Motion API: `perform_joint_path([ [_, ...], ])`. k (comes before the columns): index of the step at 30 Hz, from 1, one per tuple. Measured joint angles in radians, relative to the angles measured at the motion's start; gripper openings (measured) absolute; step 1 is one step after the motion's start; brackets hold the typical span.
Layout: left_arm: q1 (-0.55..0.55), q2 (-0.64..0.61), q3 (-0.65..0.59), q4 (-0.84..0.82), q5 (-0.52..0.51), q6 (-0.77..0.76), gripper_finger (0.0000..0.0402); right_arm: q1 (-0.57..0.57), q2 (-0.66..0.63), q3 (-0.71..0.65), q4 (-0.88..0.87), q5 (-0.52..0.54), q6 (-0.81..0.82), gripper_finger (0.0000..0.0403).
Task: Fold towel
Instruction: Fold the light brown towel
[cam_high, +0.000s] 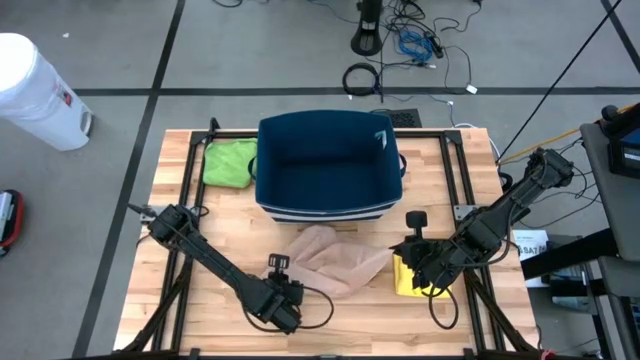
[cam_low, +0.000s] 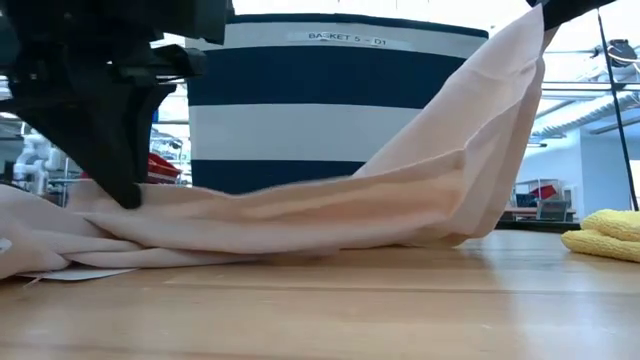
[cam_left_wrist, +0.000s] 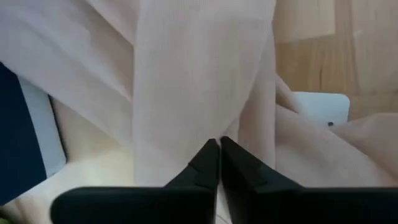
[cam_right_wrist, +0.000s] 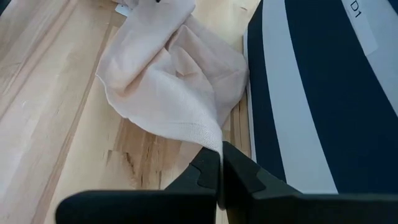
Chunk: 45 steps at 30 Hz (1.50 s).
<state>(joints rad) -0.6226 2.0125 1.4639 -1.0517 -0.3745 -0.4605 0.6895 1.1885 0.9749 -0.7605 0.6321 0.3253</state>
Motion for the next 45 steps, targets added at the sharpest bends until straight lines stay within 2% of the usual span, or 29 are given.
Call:
perform_joint_path([
  [4,0.002,0.000,0.000,0.028,0.048,0.015,0.0005,0.000,0.009,0.000,0.000,-0.003,0.000,0.0000],
  [9,-0.011,0.000,0.000,0.032,0.056,0.024,0.0003,0.000,0.026,0.000,0.000,-0.004,-0.009,0.0000],
  [12,-0.014,0.000,0.001,0.019,0.035,0.025,0.0002,0.000,0.032,0.000,0.000,-0.004,-0.013,0.0000],
  [15,-0.021,0.000,0.029,-0.062,-0.022,0.020,0.0002,0.000,0.033,0.000,0.003,-0.005,-0.020,0.0000],
  [18,-0.033,0.000,0.092,-0.208,-0.126,-0.026,0.0001,0.005,0.030,0.000,0.013,-0.005,-0.035,0.0000],
  [24,-0.101,0.000,0.303,-0.524,-0.399,-0.198,0.0001,0.049,-0.007,-0.001,0.100,-0.010,-0.139,0.0000],
  [30,-0.173,-0.044,0.458,-0.520,-0.660,-0.185,0.0001,0.124,-0.115,-0.001,0.338,-0.007,-0.378,0.0000],
  [34,-0.222,-0.056,0.560,-0.516,-0.821,-0.107,0.0001,0.191,-0.208,-0.001,0.533,-0.032,-0.587,0.0000],
  [38,-0.277,-0.058,0.674,-0.509,-0.955,0.066,0.0001,0.248,-0.300,-0.001,0.684,-0.134,-0.766,0.0000],
  [43,-0.336,-0.058,0.822,-0.464,-1.178,0.277,0.0000,0.297,-0.386,0.000,0.805,-0.256,-0.952,0.0000],
  [45,-0.352,-0.058,0.870,-0.457,-1.199,0.325,0.0000,0.304,-0.407,0.000,0.822,-0.299,-0.995,0.0000],
])
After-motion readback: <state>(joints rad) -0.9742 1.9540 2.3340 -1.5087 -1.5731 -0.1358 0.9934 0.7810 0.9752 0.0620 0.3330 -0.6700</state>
